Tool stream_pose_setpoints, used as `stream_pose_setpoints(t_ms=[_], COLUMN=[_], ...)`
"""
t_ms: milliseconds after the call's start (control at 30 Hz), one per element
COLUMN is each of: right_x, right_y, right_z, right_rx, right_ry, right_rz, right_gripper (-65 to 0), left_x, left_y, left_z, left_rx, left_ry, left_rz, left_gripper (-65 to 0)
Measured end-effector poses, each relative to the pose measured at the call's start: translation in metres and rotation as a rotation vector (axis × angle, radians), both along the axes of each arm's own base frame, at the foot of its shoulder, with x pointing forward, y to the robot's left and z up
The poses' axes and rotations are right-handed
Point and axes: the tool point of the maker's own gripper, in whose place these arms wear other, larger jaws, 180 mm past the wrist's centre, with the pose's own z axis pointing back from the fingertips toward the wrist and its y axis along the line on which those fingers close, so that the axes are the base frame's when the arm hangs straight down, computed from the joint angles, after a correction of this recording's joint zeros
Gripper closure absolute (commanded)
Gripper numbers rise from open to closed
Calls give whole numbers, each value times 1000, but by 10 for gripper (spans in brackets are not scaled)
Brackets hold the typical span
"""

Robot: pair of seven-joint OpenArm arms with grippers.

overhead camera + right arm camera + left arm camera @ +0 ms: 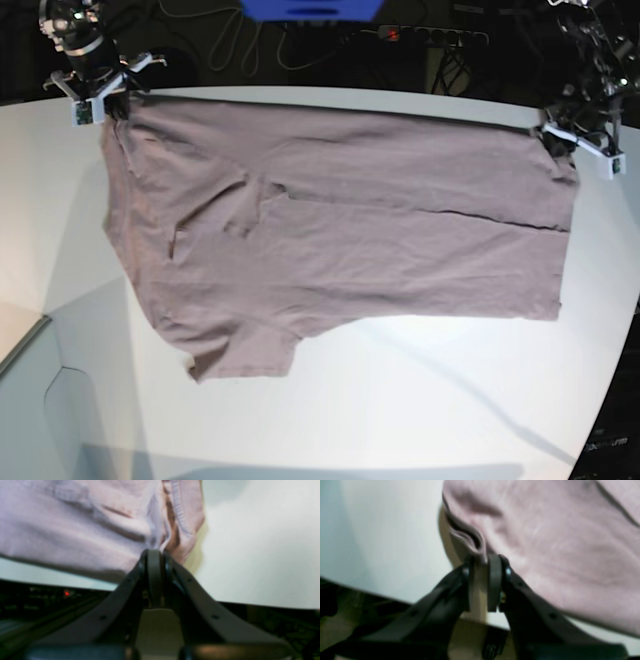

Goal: Layout the t-shirt on the table in an organized manner, then fold the t-shirt properly
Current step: 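Grasp the shirt edge with both grippers and drag it away from the hem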

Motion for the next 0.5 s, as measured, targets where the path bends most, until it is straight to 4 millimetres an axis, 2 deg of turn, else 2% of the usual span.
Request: stream_pose_setpoints(t_ms=[100, 500], right_x=[-5, -4], right_y=[-4, -4], right_z=[-1, 0], right_rx=[-2, -3], right_ry=[9, 5], right_rz=[-20, -22], right_gripper=[0, 0], left_x=[-1, -1], left_y=[2, 0], left_z=[0, 0], left_rx=[5, 2], left_ry=[5, 3], left_rz=[-1, 0], left_gripper=[-96, -103])
